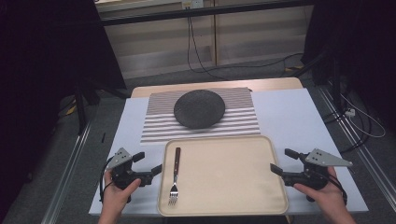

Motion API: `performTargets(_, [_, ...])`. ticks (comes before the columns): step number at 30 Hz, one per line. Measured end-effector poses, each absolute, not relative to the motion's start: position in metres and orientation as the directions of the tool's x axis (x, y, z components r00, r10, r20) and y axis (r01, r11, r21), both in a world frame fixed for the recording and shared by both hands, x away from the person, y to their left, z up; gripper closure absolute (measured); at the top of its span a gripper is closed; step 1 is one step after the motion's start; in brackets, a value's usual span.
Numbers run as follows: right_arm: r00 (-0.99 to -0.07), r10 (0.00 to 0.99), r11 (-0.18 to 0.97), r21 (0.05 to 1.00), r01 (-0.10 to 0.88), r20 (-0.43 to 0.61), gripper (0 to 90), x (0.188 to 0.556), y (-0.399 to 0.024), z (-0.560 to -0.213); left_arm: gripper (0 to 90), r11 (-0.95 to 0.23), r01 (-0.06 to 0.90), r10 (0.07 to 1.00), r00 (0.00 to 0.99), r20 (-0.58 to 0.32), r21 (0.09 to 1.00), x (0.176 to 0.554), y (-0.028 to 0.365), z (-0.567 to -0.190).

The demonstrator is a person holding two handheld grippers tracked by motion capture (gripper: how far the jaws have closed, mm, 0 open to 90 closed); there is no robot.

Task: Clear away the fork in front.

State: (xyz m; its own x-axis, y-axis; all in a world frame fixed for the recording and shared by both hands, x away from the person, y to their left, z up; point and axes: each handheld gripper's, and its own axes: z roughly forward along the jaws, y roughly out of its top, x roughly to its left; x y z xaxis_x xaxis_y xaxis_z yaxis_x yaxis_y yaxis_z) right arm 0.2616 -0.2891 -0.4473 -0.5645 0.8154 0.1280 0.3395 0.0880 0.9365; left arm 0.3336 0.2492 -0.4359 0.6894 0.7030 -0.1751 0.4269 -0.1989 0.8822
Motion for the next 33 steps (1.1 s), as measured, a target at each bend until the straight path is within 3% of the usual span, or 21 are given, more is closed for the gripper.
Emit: performTargets(33, [-0.559, 0.821, 0.103, 0.932, 0.347, 0.117, 17.6, 0.26, -0.295, -0.453, 5.8, -0.242, 0.432, 0.7, 0.697, -0.152, 0.869, 0.333, 0.25, -0.444])
